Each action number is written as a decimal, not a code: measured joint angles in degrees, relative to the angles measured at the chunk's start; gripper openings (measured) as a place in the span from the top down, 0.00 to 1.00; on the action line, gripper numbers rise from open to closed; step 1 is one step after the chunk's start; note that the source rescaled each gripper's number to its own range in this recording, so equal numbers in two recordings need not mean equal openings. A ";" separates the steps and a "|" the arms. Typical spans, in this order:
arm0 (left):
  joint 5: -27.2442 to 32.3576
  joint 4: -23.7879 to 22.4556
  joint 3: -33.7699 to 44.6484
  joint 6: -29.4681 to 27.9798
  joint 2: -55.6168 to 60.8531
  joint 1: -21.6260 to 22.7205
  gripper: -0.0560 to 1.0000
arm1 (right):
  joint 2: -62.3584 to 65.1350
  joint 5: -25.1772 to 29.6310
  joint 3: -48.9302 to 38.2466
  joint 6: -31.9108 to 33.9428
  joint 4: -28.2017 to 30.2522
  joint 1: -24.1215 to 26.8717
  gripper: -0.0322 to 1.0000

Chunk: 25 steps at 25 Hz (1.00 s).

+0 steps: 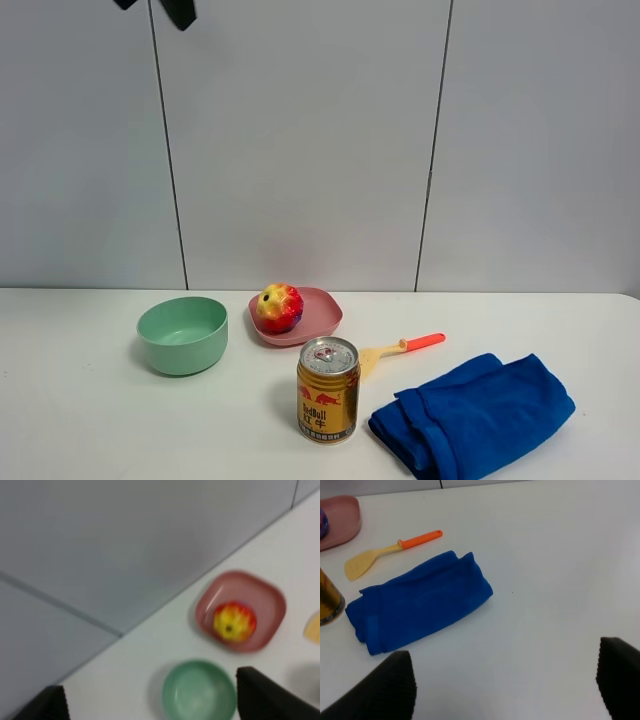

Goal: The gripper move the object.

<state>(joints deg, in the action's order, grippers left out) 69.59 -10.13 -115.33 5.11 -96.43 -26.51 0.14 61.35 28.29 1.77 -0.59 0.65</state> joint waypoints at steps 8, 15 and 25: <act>0.01 4.24 29.42 1.14 21.00 10.99 0.39 | 0.00 0.00 0.00 0.00 0.00 0.00 0.00; -2.92 12.92 50.75 5.38 43.79 24.16 0.25 | 0.00 0.00 0.00 0.00 0.00 0.00 0.00; 0.04 21.58 64.09 6.59 68.84 36.29 0.25 | 0.00 0.00 0.00 0.00 0.00 0.00 0.00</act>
<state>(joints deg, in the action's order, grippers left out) 69.64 11.44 -51.24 11.71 -27.58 9.77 0.14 61.35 28.29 1.77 -0.59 0.65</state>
